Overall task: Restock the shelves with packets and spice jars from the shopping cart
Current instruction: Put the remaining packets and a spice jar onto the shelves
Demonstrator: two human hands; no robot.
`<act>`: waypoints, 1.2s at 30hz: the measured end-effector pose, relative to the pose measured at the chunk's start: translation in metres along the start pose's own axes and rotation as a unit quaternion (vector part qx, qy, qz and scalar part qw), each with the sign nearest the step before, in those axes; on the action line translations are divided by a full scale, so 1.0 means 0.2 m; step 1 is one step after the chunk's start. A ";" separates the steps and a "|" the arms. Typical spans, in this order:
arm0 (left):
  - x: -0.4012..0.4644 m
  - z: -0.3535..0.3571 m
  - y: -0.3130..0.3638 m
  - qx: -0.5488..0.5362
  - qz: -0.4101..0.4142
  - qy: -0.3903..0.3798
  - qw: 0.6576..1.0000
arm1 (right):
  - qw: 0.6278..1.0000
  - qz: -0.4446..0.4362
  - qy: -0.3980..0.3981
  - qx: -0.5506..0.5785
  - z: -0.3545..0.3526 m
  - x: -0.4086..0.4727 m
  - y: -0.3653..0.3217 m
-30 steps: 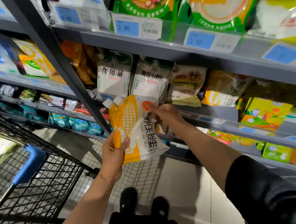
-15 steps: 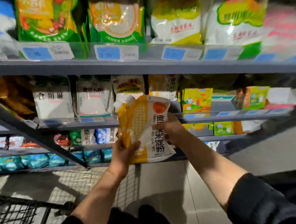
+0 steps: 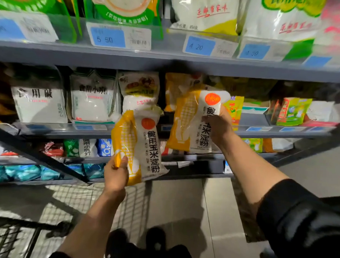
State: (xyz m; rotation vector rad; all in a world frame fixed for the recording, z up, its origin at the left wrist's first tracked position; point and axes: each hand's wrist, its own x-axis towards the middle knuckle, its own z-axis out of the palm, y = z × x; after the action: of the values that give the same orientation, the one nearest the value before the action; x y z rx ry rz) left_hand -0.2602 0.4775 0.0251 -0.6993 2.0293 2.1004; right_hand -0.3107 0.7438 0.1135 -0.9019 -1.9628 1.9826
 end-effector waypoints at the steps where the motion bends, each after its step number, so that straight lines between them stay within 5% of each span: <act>1: 0.01 -0.02 -0.01 -0.005 -0.011 0.005 1.000 | 1.000 -0.013 -0.010 -0.006 0.01 0.02 -0.02; 12: 0.05 -0.06 0.04 -0.048 -0.050 -0.038 0.997 | 0.997 -0.051 -0.006 0.064 0.23 0.34 -0.11; 17: 0.06 -0.06 0.04 -0.051 -0.060 -0.046 0.996 | 0.992 -0.022 0.063 -0.103 0.26 0.45 -0.04; 21: 0.07 -0.07 0.04 -0.054 -0.060 -0.055 0.995 | 0.938 -0.097 0.171 -0.287 0.28 0.39 -0.01; 24: 0.07 -0.08 0.04 -0.052 -0.062 -0.059 0.995 | 0.853 -0.227 0.259 -0.391 0.32 0.30 0.04; 27: 0.07 -0.08 0.04 -0.052 -0.060 -0.058 0.995 | 0.782 -0.274 0.184 -0.529 0.35 0.28 0.15; 31: 0.06 -0.08 0.04 -0.053 -0.058 -0.057 0.995 | 0.817 -0.252 0.015 -0.519 0.38 0.35 0.25; 36: 0.05 -0.06 0.04 -0.053 -0.045 -0.076 0.995 | 0.821 -0.264 -0.039 -0.505 0.35 0.32 0.21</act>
State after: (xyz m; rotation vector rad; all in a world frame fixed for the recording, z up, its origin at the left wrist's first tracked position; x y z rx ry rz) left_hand -0.2699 0.4621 0.0289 -0.6127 1.7862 2.1502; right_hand -0.3888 0.7168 0.0498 -0.3052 -2.8993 0.5975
